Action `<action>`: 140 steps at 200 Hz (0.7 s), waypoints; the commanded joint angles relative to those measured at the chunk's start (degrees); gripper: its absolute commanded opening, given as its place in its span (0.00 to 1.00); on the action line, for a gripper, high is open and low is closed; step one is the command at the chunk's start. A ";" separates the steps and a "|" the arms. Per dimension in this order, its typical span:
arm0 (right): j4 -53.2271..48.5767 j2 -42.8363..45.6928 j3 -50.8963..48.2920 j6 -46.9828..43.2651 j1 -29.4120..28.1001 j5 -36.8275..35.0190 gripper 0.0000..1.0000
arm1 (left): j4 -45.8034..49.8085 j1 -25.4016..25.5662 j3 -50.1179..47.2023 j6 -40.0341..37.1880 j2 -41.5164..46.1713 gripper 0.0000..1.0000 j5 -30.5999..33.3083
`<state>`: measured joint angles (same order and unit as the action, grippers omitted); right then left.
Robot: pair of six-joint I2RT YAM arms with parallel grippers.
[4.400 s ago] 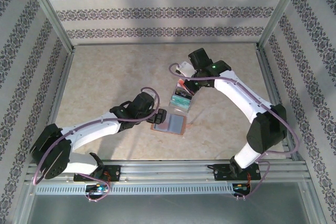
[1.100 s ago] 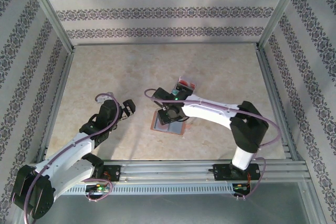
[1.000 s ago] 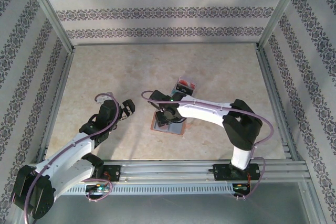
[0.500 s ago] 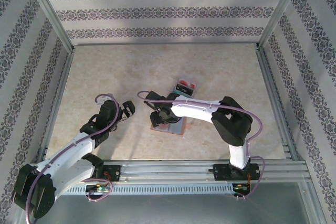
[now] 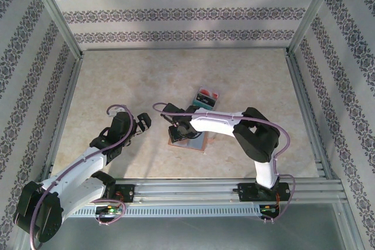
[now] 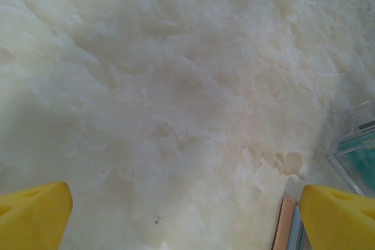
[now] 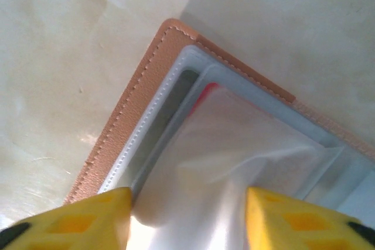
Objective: Take the credit cards out of the card holder
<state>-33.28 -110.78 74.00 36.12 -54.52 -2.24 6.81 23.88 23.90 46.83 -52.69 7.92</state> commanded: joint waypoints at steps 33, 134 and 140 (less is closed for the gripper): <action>-0.74 0.95 -4.80 -0.93 0.12 2.28 0.23 | -0.46 -0.85 0.09 -0.24 0.99 0.99 0.16; -4.43 8.46 -8.03 -5.79 0.11 -3.84 0.40 | 0.84 -0.52 2.46 -3.81 4.68 0.99 1.30; -4.87 8.71 -8.22 -5.75 0.12 -4.46 0.41 | 0.84 -0.50 2.55 -3.85 4.67 0.99 1.44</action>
<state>-34.00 -104.22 66.94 31.18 -54.15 -2.63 6.90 23.88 24.12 44.77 -49.01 8.03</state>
